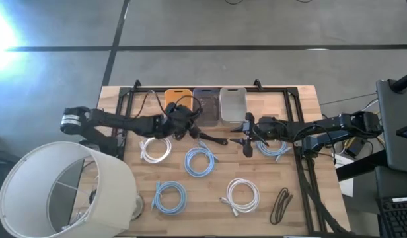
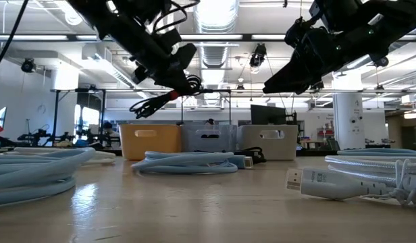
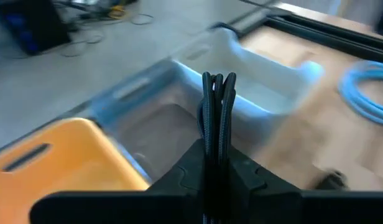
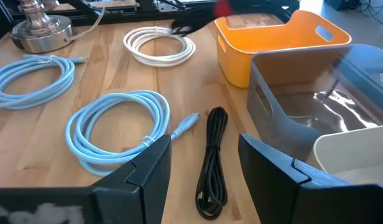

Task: Pick & Place USB Port
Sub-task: Put the middle black usb cable into the yellow bin

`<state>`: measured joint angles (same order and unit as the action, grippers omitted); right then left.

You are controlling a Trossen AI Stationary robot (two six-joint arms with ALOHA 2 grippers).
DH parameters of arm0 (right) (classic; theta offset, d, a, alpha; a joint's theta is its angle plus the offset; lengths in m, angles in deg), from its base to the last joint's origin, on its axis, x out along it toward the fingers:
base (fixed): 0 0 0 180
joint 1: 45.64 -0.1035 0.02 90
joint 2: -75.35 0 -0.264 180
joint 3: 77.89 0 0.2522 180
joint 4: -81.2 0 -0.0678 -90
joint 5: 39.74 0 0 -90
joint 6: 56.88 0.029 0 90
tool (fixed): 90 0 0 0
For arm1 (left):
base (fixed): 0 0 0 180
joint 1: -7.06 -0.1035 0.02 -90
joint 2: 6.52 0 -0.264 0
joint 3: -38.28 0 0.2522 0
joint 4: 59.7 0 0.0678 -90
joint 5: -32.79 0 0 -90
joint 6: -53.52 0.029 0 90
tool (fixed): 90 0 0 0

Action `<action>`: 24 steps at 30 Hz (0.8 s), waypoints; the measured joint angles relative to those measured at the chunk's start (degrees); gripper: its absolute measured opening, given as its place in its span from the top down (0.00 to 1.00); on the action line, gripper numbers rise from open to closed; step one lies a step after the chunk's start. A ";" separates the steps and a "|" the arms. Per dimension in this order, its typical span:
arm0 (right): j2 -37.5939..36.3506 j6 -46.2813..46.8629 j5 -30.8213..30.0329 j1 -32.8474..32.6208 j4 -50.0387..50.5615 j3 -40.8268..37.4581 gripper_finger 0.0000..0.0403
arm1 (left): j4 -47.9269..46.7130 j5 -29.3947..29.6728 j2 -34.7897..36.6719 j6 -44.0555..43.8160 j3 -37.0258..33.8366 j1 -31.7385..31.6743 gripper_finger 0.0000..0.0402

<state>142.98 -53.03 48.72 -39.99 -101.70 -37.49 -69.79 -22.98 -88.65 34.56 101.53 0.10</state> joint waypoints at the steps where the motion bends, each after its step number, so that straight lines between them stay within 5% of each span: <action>1: 0.00 0.00 0.00 -0.01 0.00 0.00 0.54 | 0.08 0.15 0.00 0.17 0.10 -1.11 0.92; 24: -0.02 -0.11 -0.13 0.00 -0.28 0.00 0.54 | 0.69 1.50 -0.35 1.28 0.10 -18.29 0.92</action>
<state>142.96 -53.14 48.59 -40.00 -101.97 -37.49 -69.10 -21.48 -89.00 35.84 101.62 -18.19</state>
